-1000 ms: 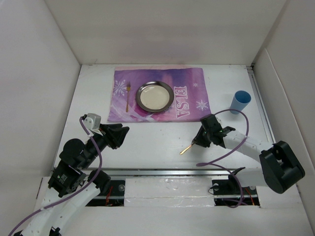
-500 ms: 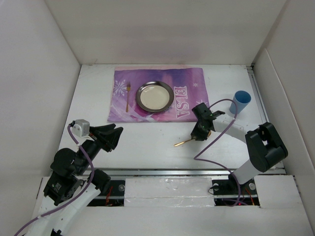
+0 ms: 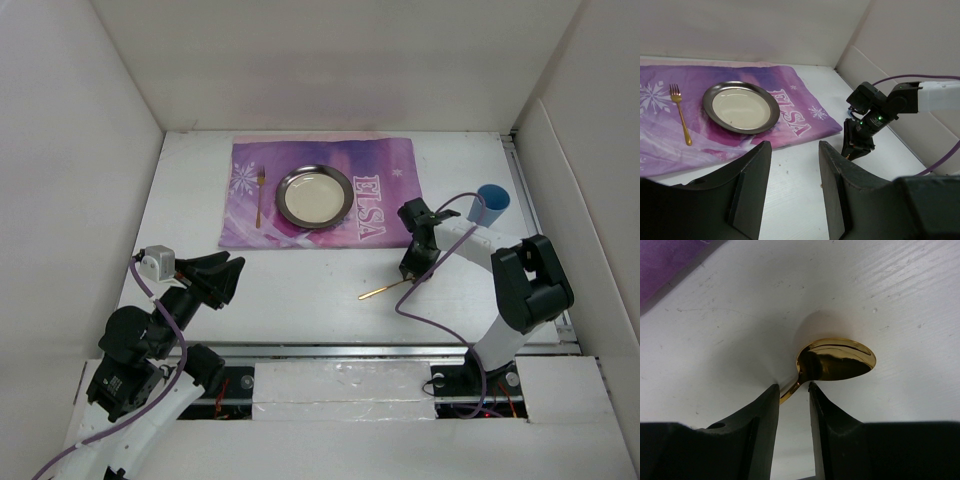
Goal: Set the dinner table for one person
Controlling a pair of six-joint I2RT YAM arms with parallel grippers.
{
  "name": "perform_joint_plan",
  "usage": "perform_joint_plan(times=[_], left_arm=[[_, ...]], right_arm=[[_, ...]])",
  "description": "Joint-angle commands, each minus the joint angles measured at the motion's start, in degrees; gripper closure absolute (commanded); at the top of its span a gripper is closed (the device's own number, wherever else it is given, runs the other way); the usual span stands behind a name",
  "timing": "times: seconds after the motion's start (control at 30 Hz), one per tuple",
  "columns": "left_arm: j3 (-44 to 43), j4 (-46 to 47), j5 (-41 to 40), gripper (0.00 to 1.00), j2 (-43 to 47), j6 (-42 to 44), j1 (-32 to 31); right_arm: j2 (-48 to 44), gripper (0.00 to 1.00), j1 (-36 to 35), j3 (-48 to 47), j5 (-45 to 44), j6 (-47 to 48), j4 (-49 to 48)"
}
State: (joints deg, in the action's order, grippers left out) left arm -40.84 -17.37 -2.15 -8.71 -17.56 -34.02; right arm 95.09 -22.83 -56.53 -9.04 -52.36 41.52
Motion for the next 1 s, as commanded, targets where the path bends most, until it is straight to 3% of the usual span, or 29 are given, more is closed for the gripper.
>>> perform_joint_plan(times=[0.0, 0.3, 0.47, 0.7, 0.97], left_arm=[[0.15, 2.77, -0.57, 0.60, 0.71, -0.46, 0.09], [0.32, 2.95, -1.10, 0.60, 0.54, -0.54, 0.09], [0.32, 2.86, -1.54, 0.60, -0.34, -0.54, 0.09], [0.41, 2.60, -2.94, 0.60, -2.18, -0.72, 0.09], [0.15, 2.16, -4.79, 0.60, -5.79, -0.81, 0.09]], right_arm=[[3.17, 0.65, 0.24, -1.21, -1.25, 1.73, 1.55], [2.74, 0.82, -3.88, 0.28, -1.41, 0.77, 0.32], [-0.24, 1.00, -6.61, 1.07, -2.82, 1.82, -1.70], [-5.69, 1.00, -13.20, -0.68, -9.84, 4.72, -1.44], [-5.54, 1.00, -13.82, -12.62, -11.97, 16.22, -5.04]])
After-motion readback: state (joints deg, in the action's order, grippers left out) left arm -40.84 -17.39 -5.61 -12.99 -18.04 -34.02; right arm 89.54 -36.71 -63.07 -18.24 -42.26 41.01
